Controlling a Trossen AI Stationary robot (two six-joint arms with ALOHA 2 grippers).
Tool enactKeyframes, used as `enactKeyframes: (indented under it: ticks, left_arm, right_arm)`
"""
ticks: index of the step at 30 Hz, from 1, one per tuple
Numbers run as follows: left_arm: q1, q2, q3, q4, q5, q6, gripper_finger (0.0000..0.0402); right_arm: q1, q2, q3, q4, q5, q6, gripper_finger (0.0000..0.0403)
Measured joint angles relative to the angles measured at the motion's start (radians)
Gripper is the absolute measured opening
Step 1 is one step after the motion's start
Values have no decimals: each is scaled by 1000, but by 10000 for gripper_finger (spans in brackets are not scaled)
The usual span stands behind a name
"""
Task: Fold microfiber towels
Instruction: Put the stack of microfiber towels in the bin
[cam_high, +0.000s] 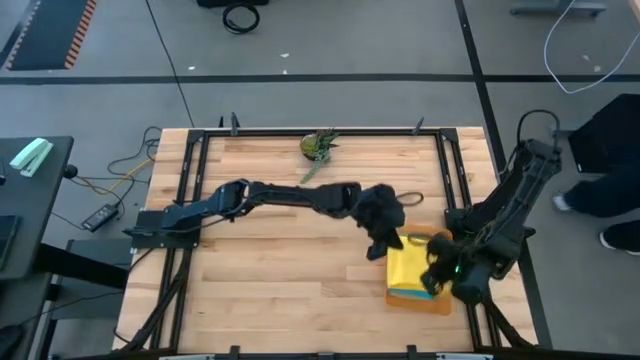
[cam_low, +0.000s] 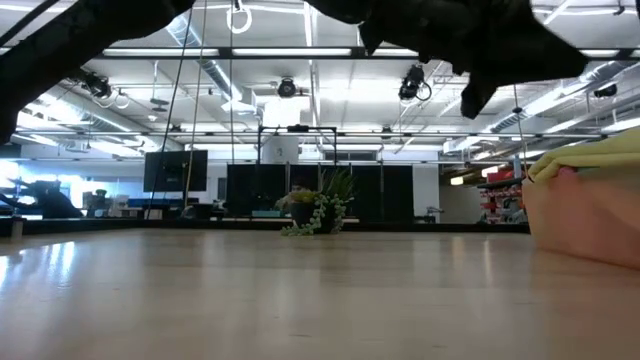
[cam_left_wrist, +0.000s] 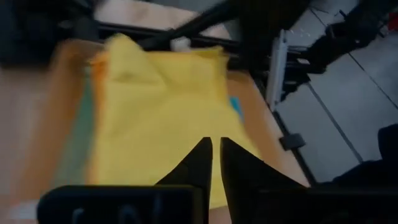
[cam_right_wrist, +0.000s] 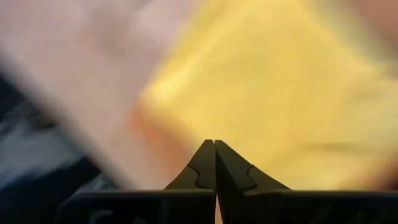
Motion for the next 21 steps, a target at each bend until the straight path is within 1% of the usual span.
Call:
enactKeyframes:
  ticks: [2,3,5,9,11,15,18,21]
  left_arm:
    - [-38,15,0,20,-27,-12,32]
    - [-60,27,2,36,-60,-20,28]
    - [-94,54,-1,36,-132,-27,18]
    - [-119,91,-1,61,-198,-27,6]
    - [-120,102,0,42,-200,-40,7]
    - [-122,141,0,-2,-202,-65,22]
    - [-120,143,3,-37,-195,-78,26]
    - [-113,136,2,-40,-183,-53,20]
  right_arm:
    - [-3,-31,-17,-148,-4,86,2]
    - [-10,-43,-31,-180,-12,103,2]
    - [-36,-61,-71,-183,-42,106,2]
    - [-94,-74,-187,-135,-164,110,2]
    - [-111,-71,-243,-106,-213,131,2]
    - [-122,-68,-305,-77,-227,181,2]
    - [-122,-75,-299,-99,-244,181,2]
    - [-121,-87,-234,-170,-257,175,2]
